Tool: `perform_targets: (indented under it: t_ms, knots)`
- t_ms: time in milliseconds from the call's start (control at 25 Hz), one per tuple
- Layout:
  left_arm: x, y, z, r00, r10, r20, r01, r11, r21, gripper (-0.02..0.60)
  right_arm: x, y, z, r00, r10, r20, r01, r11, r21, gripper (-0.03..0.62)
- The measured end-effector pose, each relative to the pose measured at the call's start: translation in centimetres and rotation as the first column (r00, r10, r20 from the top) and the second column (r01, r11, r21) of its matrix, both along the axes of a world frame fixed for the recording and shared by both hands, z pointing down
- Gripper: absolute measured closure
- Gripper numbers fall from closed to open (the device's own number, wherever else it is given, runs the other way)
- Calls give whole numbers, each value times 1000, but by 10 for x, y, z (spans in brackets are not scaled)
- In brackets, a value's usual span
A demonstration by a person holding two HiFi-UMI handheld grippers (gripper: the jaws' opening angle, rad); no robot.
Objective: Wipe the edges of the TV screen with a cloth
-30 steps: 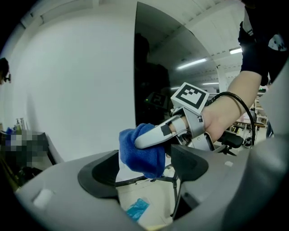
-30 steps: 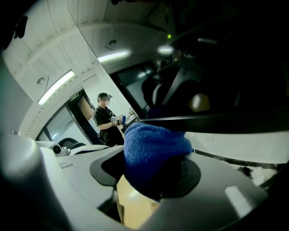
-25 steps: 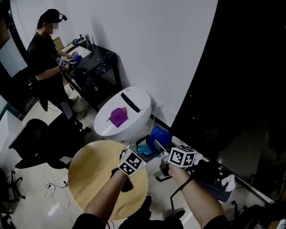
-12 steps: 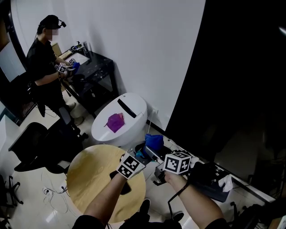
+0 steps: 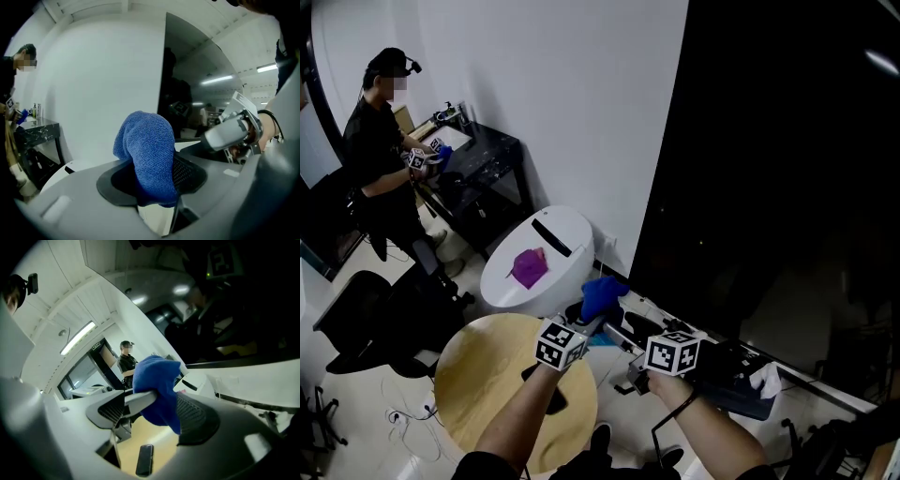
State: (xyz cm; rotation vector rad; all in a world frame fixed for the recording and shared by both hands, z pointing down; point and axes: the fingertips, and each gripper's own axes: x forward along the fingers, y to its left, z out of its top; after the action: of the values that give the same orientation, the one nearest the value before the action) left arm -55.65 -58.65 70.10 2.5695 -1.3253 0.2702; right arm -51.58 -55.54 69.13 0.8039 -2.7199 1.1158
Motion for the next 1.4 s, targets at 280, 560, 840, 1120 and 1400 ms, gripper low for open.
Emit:
perform_targets:
  t_ms: [280, 560, 840, 1120, 1400]
  knots:
    - [-11, -43, 5, 997, -18, 81, 21, 999, -44, 410, 56, 21, -12, 997, 73, -25, -71, 996, 60, 243]
    - [27, -61, -7, 988, 75, 133, -69, 997, -47, 410, 108, 26, -55, 986, 159, -44, -147, 970, 192, 243]
    - [32, -67, -40, 984, 99, 150, -100, 995, 3, 410, 129, 31, -106, 985, 173, -26, -157, 940, 301, 243]
    - [28, -69, -102, 977, 103, 186, -121, 988, 91, 410, 138, 37, -154, 986, 161, -50, -127, 903, 410, 243]
    - [28, -69, -167, 976, 93, 198, -127, 978, 163, 410, 156, 37, -217, 983, 177, -39, -131, 845, 519, 261]
